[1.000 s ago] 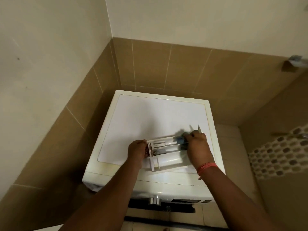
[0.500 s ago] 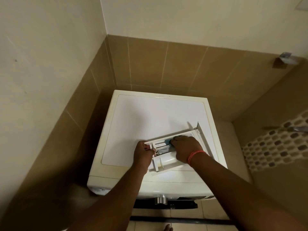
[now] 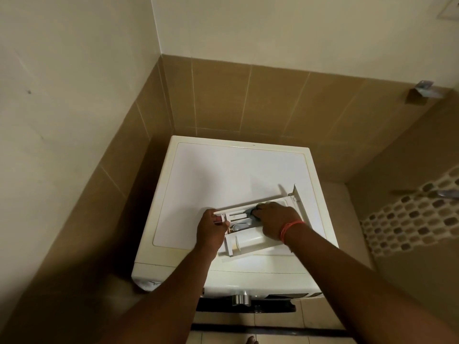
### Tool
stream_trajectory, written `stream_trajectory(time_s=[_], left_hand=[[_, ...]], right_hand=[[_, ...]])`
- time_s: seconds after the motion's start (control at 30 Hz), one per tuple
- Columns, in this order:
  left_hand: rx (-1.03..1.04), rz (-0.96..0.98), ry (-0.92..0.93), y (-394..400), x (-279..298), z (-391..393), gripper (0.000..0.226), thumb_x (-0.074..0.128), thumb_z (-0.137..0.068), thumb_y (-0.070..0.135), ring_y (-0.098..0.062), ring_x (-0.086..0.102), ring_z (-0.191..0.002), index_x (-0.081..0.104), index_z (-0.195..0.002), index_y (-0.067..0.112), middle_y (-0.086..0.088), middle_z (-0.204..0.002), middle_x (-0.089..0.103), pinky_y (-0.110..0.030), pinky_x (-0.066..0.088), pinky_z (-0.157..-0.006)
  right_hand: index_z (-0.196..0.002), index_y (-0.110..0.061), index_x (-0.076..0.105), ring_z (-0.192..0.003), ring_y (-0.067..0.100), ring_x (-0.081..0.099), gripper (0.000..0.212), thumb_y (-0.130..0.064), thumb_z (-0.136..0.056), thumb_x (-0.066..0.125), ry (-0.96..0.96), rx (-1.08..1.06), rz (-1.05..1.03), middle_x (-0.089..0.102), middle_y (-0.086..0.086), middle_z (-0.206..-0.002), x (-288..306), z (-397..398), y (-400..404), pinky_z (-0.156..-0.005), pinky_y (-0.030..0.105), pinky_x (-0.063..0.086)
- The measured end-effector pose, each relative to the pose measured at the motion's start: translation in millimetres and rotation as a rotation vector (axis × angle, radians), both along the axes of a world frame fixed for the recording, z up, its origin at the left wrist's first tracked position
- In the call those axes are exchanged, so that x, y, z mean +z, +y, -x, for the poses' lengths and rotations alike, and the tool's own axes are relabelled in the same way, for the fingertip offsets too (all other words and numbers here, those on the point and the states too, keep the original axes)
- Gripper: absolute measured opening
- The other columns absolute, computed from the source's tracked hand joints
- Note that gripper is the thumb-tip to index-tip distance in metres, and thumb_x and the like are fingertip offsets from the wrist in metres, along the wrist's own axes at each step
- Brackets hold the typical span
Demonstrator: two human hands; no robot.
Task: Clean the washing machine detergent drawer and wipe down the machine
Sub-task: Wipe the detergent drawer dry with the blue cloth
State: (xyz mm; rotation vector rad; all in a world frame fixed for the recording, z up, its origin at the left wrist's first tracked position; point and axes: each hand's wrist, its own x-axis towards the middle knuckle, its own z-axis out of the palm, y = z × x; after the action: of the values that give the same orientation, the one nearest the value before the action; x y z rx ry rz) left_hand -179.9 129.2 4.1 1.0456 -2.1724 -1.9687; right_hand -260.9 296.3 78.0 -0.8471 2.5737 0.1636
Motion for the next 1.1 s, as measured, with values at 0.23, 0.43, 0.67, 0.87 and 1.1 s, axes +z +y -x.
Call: stream_trajectory(time_s=[0.23,0.43,0.67,0.87,1.1], left_hand=[[0.019,0.005,-0.008,5.1,-4.1,2.7,0.037,0.072,-0.082,0.002,-0.023,0.065,-0.093,0.053,-0.109,0.020,-0.002,-0.098,0.066,-0.033,0.053,-0.086],[0.023,0.024,-0.024,0.8,-3.5,3.0,0.038,0.071,-0.083,0.002,-0.018,0.063,-0.090,0.056,-0.115,0.016,-0.001,-0.102,0.066,-0.020,0.049,-0.075],[0.020,-0.018,-0.011,-9.8,-7.8,0.2,0.036,0.072,-0.082,0.002,-0.020,0.066,-0.091,0.056,-0.111,0.018,-0.003,-0.100,0.068,-0.026,0.052,-0.077],[-0.057,0.060,-0.026,-9.3,-9.8,1.8,0.037,0.070,-0.086,0.011,-0.018,0.065,-0.087,0.052,-0.116,0.021,0.003,-0.094,0.066,-0.030,0.053,-0.075],[-0.112,0.136,-0.027,-13.3,-11.2,5.2,0.039,0.071,-0.084,0.005,-0.019,0.065,-0.085,0.053,-0.116,0.017,-0.004,-0.091,0.068,-0.020,0.046,-0.067]], right_hand=[[-0.139,-0.031,0.050,-0.128,0.025,0.042,0.047,-0.012,-0.098,0.038,0.118,-0.028,-0.067,0.052,-0.002,-0.136,-11.9,7.3,12.7,-0.102,0.038,0.041],[-0.115,-0.021,0.066,-0.108,0.028,0.052,0.028,-0.015,-0.091,0.053,0.076,-0.053,0.280,0.065,0.002,-0.112,-41.5,-13.3,-7.8,-0.090,0.039,0.046],[-0.104,-0.022,0.073,-0.084,0.025,0.059,0.044,0.004,-0.069,0.062,0.435,-0.133,0.536,0.069,0.002,-0.091,-15.5,-31.8,30.0,-0.071,0.034,0.050],[-0.106,-0.017,0.066,-0.097,0.032,0.060,0.035,-0.007,-0.078,0.047,0.386,-0.058,0.033,0.067,0.006,-0.101,-21.6,-60.9,9.8,-0.090,0.050,0.040],[-0.120,-0.025,0.059,-0.109,0.027,0.060,0.037,-0.013,-0.087,0.049,0.144,0.027,0.044,0.068,0.000,-0.111,-22.7,-43.6,-18.7,-0.104,0.044,0.031]])
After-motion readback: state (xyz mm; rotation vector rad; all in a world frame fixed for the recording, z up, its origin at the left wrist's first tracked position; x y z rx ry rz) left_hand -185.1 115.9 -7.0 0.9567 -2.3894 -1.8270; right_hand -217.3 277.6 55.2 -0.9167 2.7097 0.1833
